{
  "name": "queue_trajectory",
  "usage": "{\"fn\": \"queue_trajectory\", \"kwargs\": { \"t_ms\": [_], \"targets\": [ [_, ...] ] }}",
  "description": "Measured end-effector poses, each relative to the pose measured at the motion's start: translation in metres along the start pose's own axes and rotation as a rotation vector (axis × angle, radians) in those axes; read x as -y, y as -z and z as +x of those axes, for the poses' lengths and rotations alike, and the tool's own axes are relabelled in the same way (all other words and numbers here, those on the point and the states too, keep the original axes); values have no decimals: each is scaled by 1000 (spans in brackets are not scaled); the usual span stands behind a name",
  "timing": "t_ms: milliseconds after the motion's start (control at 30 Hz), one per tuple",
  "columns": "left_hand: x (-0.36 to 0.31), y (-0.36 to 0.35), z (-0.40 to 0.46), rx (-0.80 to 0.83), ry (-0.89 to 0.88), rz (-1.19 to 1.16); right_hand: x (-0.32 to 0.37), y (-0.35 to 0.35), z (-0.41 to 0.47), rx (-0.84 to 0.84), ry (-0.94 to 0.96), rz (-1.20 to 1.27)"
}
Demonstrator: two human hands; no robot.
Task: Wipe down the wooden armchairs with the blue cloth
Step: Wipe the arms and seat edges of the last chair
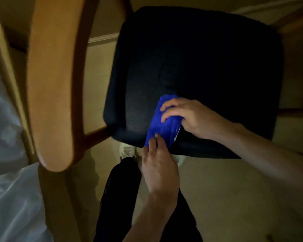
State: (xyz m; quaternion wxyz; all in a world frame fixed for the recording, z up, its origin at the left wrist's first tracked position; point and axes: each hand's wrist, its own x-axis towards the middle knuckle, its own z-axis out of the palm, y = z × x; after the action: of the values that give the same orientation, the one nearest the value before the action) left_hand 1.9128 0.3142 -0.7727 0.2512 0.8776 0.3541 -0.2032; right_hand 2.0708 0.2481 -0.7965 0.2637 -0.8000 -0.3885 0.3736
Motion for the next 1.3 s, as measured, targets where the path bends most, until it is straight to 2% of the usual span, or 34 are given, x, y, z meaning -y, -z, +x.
{"fn": "queue_trajectory", "kwargs": {
  "t_ms": [167,267,333,400,500,633,700,867,933,1000,1133,1167,1233,1300],
  "targets": [
    [-47,-17,-15,274,-287,94,-41,21,-99,-28,-244,-38],
    [-64,-1,12,328,-403,86,-56,34,-128,-95,-388,35],
    [-81,20,45,219,-509,84,-62,42,-131,-237,-430,38],
    [-97,37,87,98,-608,54,-65,45,-113,-461,-426,-5],
    [-113,51,140,59,-667,115,-67,48,-59,-719,-469,-25],
    [-100,32,128,23,-780,429,-51,12,-43,-831,-657,-50],
    [-83,27,107,46,-810,508,-33,-22,-69,-784,-659,-25],
    [-38,20,43,333,-788,749,-6,-63,-128,-488,-593,81],
    [-37,30,44,398,-696,703,-5,-51,-130,-396,-552,63],
    [-45,56,67,374,-585,592,-7,-23,-109,-420,-488,49],
    [-55,133,144,43,-539,479,-5,35,1,-688,-251,39],
    [-56,150,163,2,-497,455,-2,46,33,-705,-229,40],
    [-50,166,186,-15,-369,483,5,59,87,-649,-226,39],
    [-35,156,182,58,-247,516,8,52,107,-527,-198,-6]
  ]
}}
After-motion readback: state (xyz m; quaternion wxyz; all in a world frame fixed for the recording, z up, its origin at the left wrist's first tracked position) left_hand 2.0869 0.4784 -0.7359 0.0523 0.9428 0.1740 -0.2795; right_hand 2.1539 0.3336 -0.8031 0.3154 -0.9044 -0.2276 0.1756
